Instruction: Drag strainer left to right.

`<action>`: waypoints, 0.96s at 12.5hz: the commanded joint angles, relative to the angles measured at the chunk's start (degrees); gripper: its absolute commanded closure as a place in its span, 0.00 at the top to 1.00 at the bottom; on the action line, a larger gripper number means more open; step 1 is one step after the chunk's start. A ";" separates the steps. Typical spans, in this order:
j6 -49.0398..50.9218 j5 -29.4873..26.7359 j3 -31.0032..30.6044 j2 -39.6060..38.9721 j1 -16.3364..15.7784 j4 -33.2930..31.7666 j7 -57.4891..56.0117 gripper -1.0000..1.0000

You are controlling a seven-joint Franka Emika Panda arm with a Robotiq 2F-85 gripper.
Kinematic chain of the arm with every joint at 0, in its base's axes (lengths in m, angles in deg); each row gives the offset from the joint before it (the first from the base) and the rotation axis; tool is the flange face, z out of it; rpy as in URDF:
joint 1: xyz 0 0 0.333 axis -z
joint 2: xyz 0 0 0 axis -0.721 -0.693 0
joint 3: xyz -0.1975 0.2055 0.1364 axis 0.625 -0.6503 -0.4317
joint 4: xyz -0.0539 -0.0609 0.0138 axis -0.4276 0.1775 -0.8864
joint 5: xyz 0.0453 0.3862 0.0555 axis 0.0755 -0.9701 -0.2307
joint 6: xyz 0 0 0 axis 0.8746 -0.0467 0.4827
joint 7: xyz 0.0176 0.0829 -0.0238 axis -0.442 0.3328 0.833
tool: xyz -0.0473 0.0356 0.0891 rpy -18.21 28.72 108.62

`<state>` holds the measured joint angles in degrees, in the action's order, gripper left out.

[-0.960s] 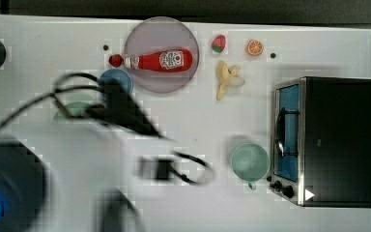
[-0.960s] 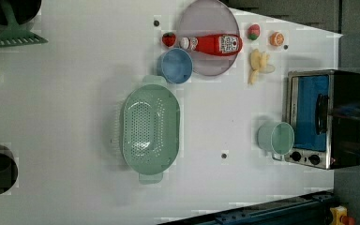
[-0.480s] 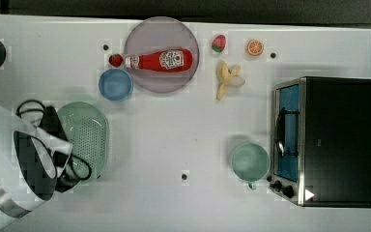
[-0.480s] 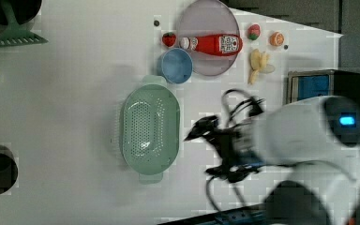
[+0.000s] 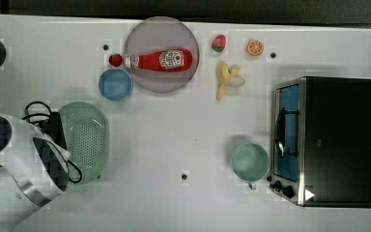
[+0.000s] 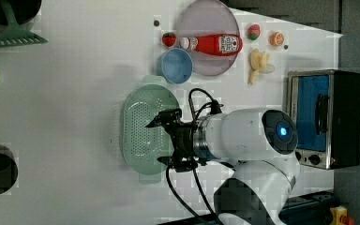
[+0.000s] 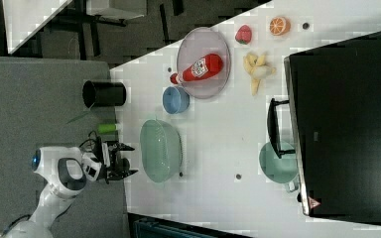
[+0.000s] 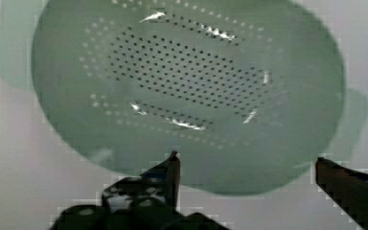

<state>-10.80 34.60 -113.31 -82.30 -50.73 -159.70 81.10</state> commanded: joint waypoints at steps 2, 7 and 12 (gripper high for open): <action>-12.51 1.86 3.09 -5.10 1.76 -5.29 4.15 1.00; -17.93 3.57 9.46 -10.70 -1.70 -5.68 4.16 1.00; -20.24 3.78 13.29 -11.19 -2.71 -6.70 4.72 1.00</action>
<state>-30.36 38.59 -100.70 -97.04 -51.87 -166.97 83.12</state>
